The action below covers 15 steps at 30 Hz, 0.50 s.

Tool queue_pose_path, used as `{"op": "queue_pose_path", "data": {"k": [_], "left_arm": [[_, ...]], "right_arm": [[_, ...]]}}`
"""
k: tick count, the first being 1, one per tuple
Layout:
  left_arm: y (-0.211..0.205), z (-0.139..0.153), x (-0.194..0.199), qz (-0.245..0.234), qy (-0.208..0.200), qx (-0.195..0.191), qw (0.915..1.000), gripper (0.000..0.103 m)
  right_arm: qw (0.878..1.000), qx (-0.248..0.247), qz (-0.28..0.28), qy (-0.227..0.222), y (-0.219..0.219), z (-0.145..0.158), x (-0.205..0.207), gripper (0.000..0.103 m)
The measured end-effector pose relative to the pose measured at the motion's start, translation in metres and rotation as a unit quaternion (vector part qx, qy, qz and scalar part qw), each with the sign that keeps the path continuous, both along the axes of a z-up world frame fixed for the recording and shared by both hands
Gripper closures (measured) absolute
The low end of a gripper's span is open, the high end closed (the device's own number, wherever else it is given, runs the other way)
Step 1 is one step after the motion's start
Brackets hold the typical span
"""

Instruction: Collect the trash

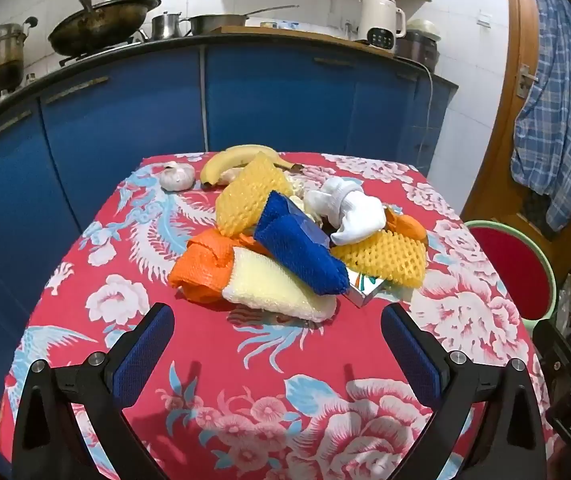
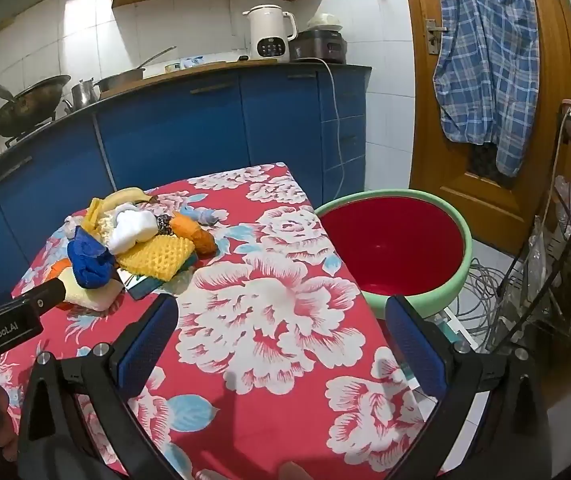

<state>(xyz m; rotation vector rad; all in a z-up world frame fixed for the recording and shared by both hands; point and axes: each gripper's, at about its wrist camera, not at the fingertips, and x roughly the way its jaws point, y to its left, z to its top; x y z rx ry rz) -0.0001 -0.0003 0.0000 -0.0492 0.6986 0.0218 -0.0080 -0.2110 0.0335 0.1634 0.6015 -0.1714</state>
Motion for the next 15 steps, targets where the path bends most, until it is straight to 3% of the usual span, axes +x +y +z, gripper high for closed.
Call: {"op": "queue_pose_path", "data": {"k": [15], "left_arm": [[-0.002,-0.007,-0.002,-0.002,0.005,-0.003,1.0,0.001]], "right_arm": [[1.0,-0.003,-0.003,-0.001,0.002,-0.002,-0.001,0.001]]}}
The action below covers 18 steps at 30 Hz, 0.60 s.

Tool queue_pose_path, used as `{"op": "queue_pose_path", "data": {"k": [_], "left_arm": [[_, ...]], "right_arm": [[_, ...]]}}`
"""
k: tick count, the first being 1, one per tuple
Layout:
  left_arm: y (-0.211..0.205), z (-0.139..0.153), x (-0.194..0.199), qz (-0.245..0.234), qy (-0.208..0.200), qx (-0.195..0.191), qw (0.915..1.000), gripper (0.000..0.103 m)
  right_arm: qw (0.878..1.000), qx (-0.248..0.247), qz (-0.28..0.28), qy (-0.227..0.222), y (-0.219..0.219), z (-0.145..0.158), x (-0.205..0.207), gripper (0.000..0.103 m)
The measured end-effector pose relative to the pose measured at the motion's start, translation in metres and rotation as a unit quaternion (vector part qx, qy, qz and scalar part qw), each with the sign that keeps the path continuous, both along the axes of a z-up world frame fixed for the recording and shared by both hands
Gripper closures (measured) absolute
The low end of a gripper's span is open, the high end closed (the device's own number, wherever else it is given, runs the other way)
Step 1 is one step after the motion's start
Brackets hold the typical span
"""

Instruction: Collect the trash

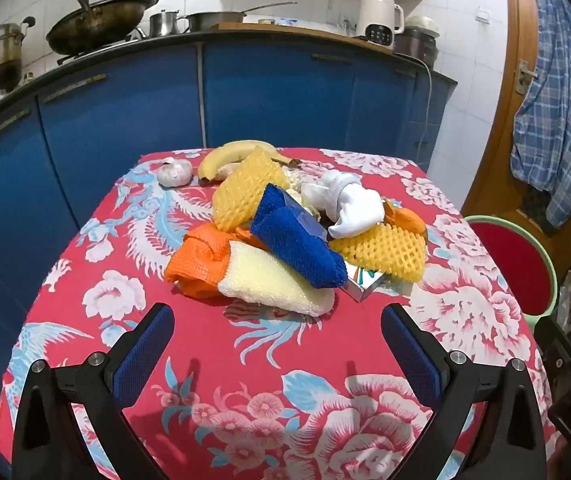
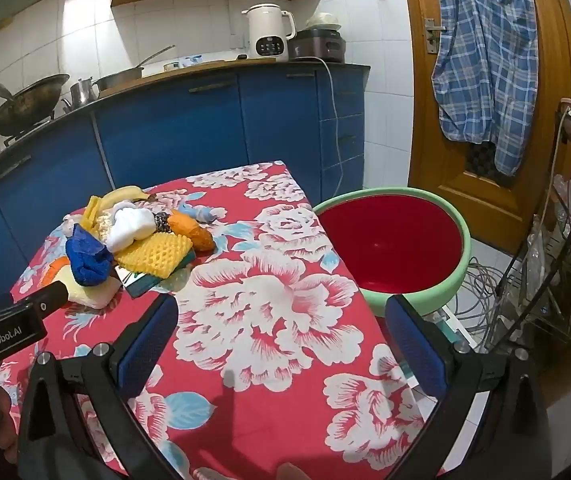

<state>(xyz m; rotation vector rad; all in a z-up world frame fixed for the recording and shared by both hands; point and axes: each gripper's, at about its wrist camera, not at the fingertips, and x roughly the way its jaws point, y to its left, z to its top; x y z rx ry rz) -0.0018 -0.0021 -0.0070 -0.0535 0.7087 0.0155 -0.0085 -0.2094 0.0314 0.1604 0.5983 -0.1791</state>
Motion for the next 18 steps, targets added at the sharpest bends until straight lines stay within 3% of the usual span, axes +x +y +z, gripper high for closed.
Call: {"op": "queue_pose_path", "data": {"k": [18], "left_arm": [[0.0017,-0.0004,0.0007,0.0,0.002,-0.002,1.0,0.001]], "right_arm": [[1.0,0.0,0.001,0.001,-0.002,-0.0008,-0.0004,0.001]]}}
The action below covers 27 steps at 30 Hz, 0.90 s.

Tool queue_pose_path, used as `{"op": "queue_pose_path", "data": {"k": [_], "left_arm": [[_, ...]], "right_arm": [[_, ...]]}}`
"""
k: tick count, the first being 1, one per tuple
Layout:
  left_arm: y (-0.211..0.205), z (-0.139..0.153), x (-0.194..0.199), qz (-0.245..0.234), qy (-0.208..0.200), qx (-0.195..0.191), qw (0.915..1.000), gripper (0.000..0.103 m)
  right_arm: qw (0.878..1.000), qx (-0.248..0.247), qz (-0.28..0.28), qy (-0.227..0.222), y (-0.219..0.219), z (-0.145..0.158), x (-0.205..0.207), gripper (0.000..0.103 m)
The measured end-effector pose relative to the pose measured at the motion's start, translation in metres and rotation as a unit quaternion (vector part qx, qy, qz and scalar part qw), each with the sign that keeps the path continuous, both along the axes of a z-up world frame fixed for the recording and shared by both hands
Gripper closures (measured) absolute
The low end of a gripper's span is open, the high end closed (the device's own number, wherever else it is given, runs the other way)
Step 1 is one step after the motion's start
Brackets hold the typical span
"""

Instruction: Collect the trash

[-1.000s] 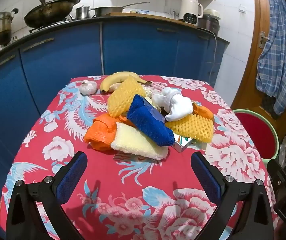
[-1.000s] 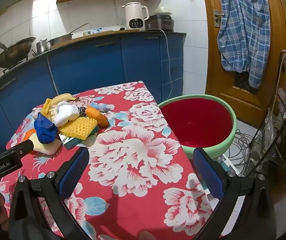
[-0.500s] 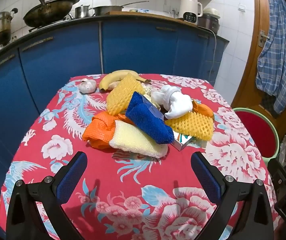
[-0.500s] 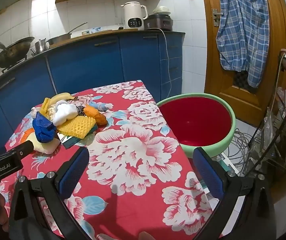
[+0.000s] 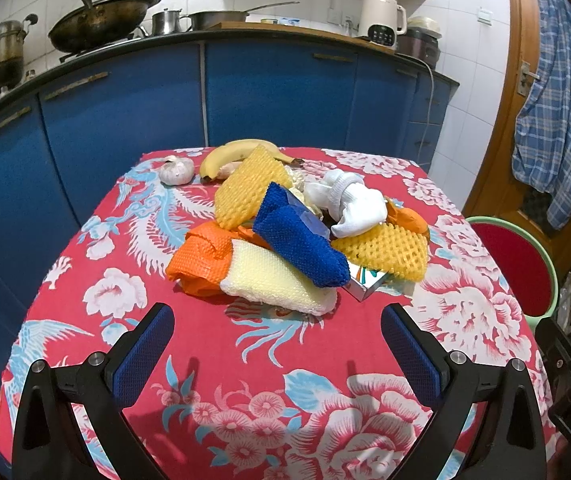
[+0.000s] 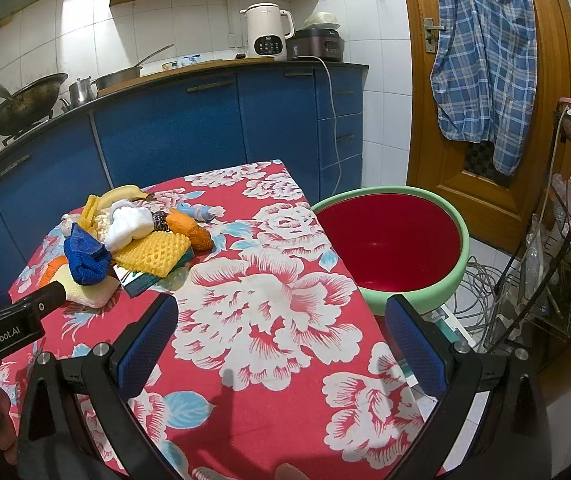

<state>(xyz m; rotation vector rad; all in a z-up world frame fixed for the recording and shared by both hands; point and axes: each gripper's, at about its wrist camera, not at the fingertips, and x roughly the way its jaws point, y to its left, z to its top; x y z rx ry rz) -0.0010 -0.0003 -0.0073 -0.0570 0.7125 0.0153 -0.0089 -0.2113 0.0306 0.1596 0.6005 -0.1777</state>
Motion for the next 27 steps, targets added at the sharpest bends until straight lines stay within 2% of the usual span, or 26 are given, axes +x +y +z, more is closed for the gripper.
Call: {"op": "queue_pose_path", "data": {"k": [27], "left_arm": [[0.0004,-0.0002,-0.0001,-0.001,0.0,-0.001,1.0,0.001]], "right_arm": [[1.0,0.0,-0.001,0.002,0.0002,-0.0012,0.0003,0.001]]}}
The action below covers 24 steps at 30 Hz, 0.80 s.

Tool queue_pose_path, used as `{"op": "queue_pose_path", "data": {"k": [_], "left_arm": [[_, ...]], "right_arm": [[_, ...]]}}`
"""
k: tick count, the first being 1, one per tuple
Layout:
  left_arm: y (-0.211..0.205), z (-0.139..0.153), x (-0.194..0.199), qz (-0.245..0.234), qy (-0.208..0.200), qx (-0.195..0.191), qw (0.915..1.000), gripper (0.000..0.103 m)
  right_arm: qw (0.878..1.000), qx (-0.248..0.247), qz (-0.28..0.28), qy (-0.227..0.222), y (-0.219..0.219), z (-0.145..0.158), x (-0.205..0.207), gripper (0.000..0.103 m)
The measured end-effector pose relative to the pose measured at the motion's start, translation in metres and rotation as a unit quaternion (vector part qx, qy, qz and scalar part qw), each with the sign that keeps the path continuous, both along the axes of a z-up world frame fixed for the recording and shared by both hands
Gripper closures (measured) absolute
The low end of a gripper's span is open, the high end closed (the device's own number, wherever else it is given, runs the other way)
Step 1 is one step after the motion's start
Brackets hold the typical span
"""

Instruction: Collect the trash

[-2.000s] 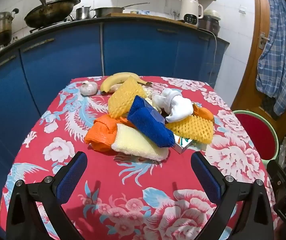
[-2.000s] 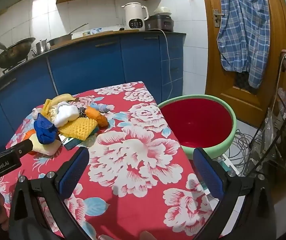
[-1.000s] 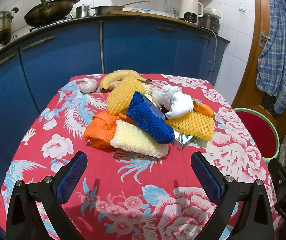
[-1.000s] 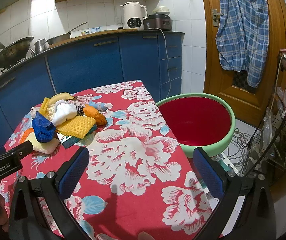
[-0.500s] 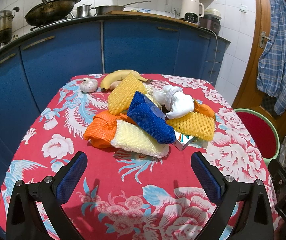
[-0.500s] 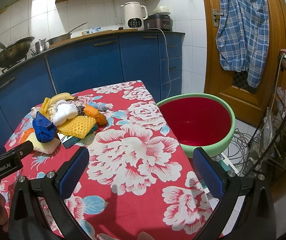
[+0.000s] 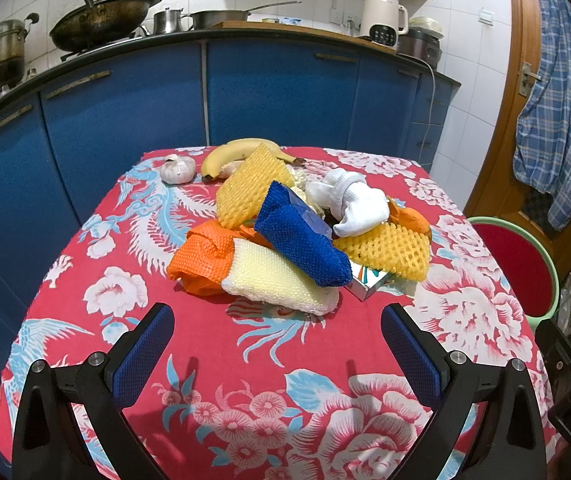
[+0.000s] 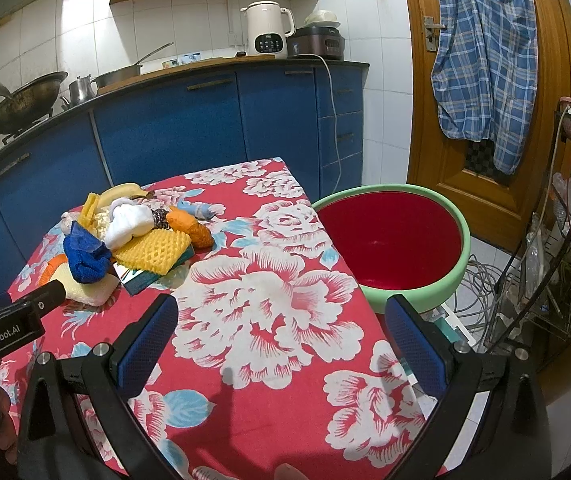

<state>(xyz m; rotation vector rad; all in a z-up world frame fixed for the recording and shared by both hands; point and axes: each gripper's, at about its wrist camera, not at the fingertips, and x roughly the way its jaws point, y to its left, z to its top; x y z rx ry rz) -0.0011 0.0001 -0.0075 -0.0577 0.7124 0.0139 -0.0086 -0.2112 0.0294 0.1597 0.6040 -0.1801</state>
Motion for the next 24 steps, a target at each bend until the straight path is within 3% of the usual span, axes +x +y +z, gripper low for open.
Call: {"op": "queue_pose_path", "data": {"k": [24], "left_arm": [[-0.0001,-0.0001,0.0001,0.0,0.0,0.0,1.0,0.001]], "right_arm": [[1.0,0.001,0.001,0.001,-0.0013,0.0003,-0.0006,0.001]]}}
